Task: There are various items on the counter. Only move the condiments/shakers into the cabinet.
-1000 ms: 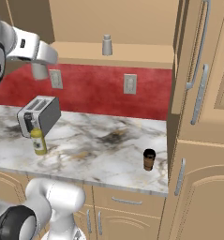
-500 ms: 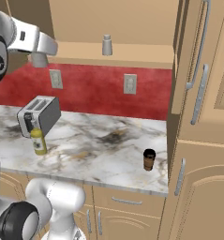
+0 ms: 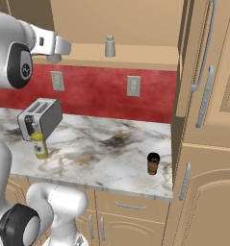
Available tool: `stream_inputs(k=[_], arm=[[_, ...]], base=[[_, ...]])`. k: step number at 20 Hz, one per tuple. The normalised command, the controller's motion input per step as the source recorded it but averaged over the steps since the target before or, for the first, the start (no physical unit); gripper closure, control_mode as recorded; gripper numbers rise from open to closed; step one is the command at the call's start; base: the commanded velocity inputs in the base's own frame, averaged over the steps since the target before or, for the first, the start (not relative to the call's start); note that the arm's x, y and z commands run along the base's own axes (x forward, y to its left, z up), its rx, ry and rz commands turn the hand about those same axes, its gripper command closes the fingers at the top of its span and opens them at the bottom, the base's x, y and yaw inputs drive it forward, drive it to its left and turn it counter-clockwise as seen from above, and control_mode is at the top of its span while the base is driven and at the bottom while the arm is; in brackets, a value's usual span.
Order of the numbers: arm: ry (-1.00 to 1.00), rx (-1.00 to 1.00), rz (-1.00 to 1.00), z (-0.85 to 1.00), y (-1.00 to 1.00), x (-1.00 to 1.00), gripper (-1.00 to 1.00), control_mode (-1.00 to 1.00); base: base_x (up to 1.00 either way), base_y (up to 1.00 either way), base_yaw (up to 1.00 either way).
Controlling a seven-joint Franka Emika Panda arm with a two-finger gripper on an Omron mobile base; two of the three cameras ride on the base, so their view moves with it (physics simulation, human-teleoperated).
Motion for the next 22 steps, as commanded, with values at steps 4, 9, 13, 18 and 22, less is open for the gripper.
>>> stream_inputs(k=[4, 9, 13, 18, 22], arm=[[0.0, -0.03, -0.01, 0.0, 0.0, 0.81, 1.0, -1.0], [0.0, -0.07, 0.0, -0.11, 0.0, 0.7, 1.0, -1.0], [0.0, -0.01, 0.0, -0.13, 0.0, 0.65, 1.0, -1.0], [0.08, 0.0, 0.0, -0.1, 0.0, 0.64, 1.0, -1.0], [0.1, 0.0, 0.0, -0.23, 0.0, 0.46, 1.0, -1.0]], base=[[0.0, 0.0, 0.0], [0.0, 0.0, 0.0], [0.0, 0.0, 0.0], [0.0, 0.0, 0.0], [0.0, 0.0, 0.0]])
